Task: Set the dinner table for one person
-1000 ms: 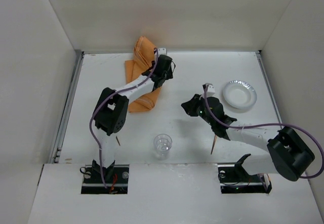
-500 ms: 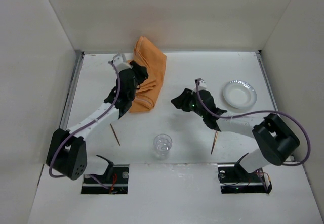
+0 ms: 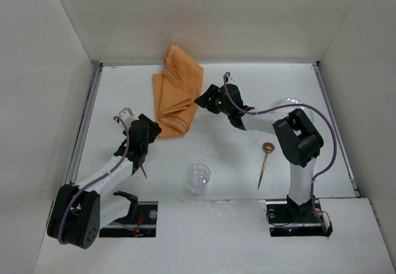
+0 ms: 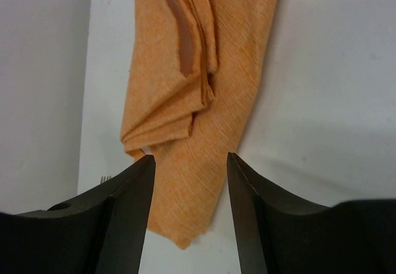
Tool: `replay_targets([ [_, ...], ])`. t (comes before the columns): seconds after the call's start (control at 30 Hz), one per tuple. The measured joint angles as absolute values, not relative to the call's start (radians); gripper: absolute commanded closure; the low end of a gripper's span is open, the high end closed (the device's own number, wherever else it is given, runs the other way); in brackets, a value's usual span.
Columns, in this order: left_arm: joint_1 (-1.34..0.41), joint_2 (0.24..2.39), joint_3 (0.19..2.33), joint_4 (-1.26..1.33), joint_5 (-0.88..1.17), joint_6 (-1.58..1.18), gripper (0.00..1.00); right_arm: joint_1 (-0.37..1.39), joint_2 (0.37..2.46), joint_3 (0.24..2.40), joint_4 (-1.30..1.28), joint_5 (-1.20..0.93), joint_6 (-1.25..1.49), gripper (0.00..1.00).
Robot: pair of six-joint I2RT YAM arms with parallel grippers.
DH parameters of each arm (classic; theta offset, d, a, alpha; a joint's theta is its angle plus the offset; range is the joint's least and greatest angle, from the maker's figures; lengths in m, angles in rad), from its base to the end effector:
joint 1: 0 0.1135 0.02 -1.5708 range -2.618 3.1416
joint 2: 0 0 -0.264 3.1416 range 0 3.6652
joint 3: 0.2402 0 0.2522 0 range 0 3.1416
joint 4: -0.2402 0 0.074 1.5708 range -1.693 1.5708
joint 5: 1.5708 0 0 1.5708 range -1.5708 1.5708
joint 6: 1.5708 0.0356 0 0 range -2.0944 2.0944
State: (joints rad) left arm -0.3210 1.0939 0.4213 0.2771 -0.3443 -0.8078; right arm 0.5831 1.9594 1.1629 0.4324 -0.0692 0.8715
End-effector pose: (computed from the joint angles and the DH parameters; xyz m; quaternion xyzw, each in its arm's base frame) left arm 0.2192 -0.0602 0.2009 -0.2898 0.7729 -0.1717 0.5378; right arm 0.3630 0.2424 0.1856 0.0988 0.8172 0.3983 0.4046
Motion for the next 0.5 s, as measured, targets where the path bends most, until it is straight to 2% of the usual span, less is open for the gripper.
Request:
replay_targets([
  [0.27, -0.294, 1.142, 0.361, 0.315, -0.257, -0.832, 0.46, 0.587, 2.102, 1.482, 0.258, -0.066, 0.86, 0.39],
  [0.5, -0.293, 1.194, 0.335, 0.355, -0.199, -0.842, 0.49, 0.605, 2.242, 1.646, 0.068, -0.037, 0.853, 0.39],
])
